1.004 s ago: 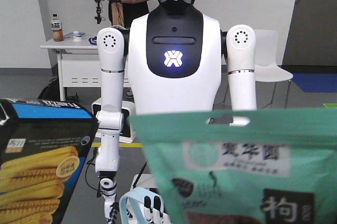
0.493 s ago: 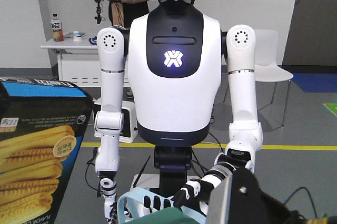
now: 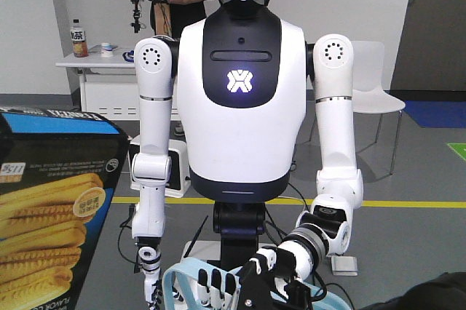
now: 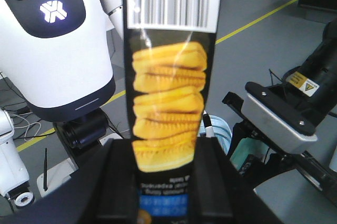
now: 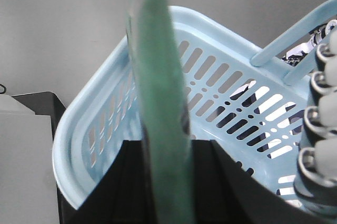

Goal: Pick snacks and fruit into basket
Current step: 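Lower the teal bag into the basket and open the right gripper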

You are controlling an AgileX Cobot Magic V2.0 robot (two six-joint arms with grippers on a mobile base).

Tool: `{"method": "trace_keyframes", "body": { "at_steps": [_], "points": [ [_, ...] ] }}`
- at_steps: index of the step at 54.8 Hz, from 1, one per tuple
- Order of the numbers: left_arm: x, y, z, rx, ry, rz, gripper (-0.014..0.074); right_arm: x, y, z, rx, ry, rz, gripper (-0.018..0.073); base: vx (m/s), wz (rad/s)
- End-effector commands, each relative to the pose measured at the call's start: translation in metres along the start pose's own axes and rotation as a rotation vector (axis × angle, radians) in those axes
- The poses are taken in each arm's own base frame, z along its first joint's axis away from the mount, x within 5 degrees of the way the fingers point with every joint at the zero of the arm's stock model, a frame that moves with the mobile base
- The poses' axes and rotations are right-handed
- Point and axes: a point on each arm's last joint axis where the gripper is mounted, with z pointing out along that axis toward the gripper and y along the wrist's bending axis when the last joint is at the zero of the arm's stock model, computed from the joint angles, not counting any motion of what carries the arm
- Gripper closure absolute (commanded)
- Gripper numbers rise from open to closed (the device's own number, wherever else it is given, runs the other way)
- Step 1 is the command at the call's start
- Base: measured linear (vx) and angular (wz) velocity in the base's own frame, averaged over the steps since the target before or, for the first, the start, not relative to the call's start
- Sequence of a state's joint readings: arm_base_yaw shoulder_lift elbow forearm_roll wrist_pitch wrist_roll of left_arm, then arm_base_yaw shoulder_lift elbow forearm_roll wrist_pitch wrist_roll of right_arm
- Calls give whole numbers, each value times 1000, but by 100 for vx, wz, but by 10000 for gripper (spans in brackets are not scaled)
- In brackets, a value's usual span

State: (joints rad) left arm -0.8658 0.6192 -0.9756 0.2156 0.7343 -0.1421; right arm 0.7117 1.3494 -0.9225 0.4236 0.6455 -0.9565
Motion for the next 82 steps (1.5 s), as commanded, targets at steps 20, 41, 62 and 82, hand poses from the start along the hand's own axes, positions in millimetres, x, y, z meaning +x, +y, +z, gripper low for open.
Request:
{"method": "trace_keyframes", "body": {
  "at_steps": [20,41,62,82],
  "points": [
    [-20,1,-7,5,-144,-1,607,-13,-8,-7,61,-78,25,252,0,0],
    [-19,-1,-7,20,-138,-20,607,-17,2,-26,15,-130,91,-153,0,0],
    [-2,0,-1,2,20,15,607,-26,24,-106,98,-396,168,396,0,0],
    [37,-19,54,147,271,256,607,-19,46,-169,202,-608,183,569,0,0]
  ]
}}
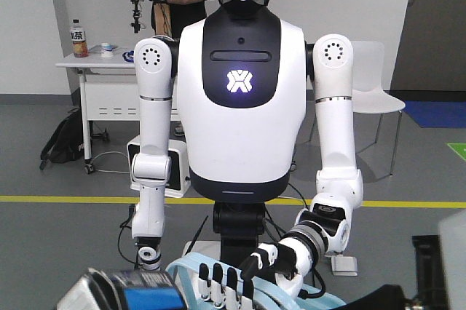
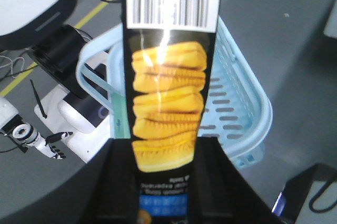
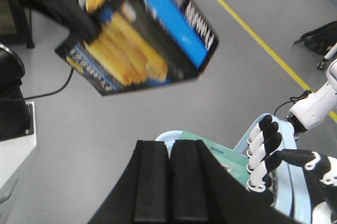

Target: Pick snacks and fruit into basket

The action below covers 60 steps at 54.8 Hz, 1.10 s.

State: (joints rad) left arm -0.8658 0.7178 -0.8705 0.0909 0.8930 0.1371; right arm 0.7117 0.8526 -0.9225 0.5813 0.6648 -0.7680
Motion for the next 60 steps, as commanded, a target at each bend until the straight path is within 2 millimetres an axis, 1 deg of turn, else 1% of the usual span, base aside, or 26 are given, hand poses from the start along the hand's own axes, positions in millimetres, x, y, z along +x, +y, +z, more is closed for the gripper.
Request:
{"method": "trace_keyframes", "body": {
  "at_steps": [1,7,15,16,23,29,37,48,56,60],
  "points": [
    [-15,-2,13,22,-82,71,607,-17,-2,-16,66,-130,13,569,0,0],
    [-22,-3,38,36,-46,160,607,-18,-1,-22,72,-146,5,569,0,0],
    [-30,-4,75,46,-19,280,607,-18,-1,-22,73,-146,4,568,0,0],
    [-30,-5,82,50,-7,302,607,-18,-1,-22,74,-146,4,568,0,0],
    [-28,-7,110,77,57,387,607,-18,-1,-22,75,-147,4,568,0,0],
    [-26,-9,132,89,89,431,607,-18,-1,-22,75,-147,4,568,0,0],
    [-28,-10,158,83,69,439,607,-18,-1,-22,75,-147,4,568,0,0],
    [-29,-12,183,72,32,442,607,-18,-1,-22,75,-147,4,568,0,0],
    [-29,-14,194,71,21,442,601,-18,-1,-22,74,-146,4,568,0,0],
    [-27,-14,198,74,28,441,578,-18,-1,-22,74,-146,4,568,0,0]
  ]
}}
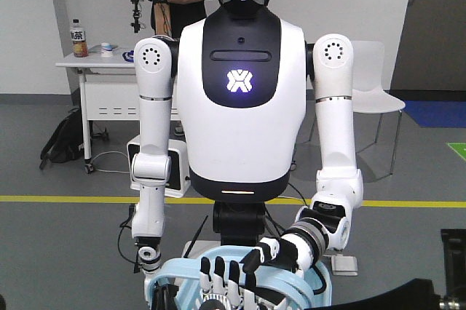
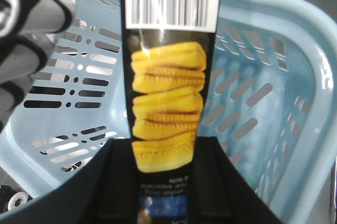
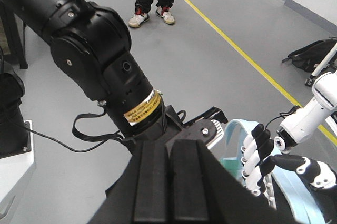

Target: Pick snacks and fruit into basket

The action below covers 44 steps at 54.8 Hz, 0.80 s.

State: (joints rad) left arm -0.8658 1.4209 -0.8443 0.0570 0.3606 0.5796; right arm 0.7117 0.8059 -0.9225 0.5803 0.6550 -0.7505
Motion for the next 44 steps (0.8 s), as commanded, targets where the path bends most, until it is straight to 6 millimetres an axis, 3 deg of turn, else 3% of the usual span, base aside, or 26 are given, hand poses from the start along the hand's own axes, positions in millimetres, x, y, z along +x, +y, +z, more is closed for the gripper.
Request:
{"method": "trace_keyframes", "body": {
  "at_steps": [1,10,22,29,34,44],
  "points": [
    [-16,12,-10,-79,-118,-3,563,-15,-5,-7,55,-97,2,568,0,0],
    [-16,11,-9,-74,-110,-5,409,-15,-5,-7,55,-97,2,568,0,0],
    [-9,7,-9,-28,-41,-38,31,-15,-5,-7,55,-97,2,568,0,0],
    [-7,6,-13,-13,-17,-49,-124,-15,-5,-7,54,-98,3,568,0,0],
    [-6,5,-19,-5,-2,-50,-129,-15,-4,-7,54,-98,4,568,0,0],
    [-2,3,-44,4,20,-72,-51,-15,-4,-7,53,-99,6,568,0,0]
  ]
}}
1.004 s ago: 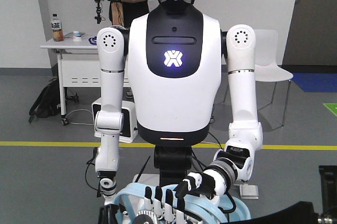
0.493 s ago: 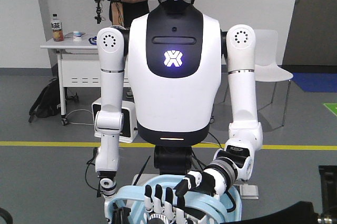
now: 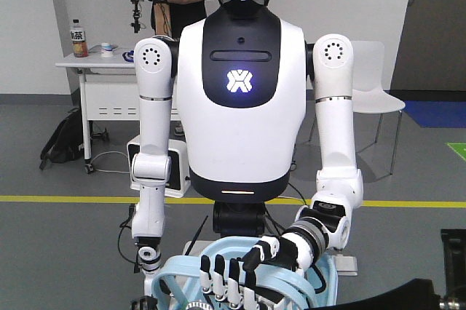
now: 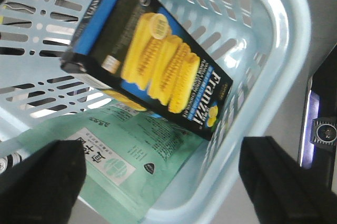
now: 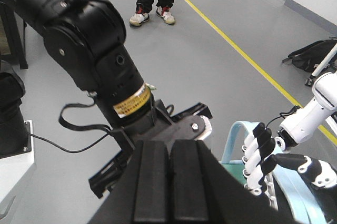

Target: Pick snacks and fruit into basket

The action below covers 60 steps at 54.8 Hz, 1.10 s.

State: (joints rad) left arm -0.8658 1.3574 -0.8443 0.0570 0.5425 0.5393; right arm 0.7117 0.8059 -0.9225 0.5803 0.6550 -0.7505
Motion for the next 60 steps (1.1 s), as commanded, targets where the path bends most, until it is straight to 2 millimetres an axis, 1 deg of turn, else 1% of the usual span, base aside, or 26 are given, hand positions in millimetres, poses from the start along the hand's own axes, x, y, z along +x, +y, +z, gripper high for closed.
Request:
{"method": "trace_keyframes", "body": {
  "at_steps": [1,11,18,24,29,34,39,44,47,51,56,60],
  "points": [
    [-8,7,-30,-55,-87,-40,-36,-15,-4,-7,53,-99,6,568,0,0],
    [0,3,-69,-70,-119,-166,144,-15,-5,-7,60,-100,26,568,0,0],
    [6,0,-101,-108,-205,-246,323,-15,-10,-8,113,-103,63,567,0,0],
    [11,-2,-128,-148,-297,-295,496,-13,-17,-9,192,-89,88,567,0,0],
    [16,-3,-147,-190,-368,-337,603,-10,-24,-10,267,-58,114,567,0,0],
    [23,-2,-166,-253,-442,-440,609,-5,-32,-13,364,-19,143,567,0,0],
    [32,1,-180,-321,-489,-558,608,-2,-39,-17,457,11,178,567,0,0],
    [47,3,-200,-415,-545,-683,608,5,-42,-24,533,3,204,567,0,0],
    [56,2,-211,-459,-578,-752,608,11,-39,-32,559,-29,217,567,0,0],
    [70,-2,-228,-508,-623,-780,608,26,-33,-42,578,-40,238,567,0,0],
    [83,-11,-245,-513,-693,-792,608,40,-25,-54,579,-58,250,567,0,0],
    [91,-19,-253,-492,-728,-780,608,45,-19,-66,578,-92,262,567,0,0]
  ]
}}
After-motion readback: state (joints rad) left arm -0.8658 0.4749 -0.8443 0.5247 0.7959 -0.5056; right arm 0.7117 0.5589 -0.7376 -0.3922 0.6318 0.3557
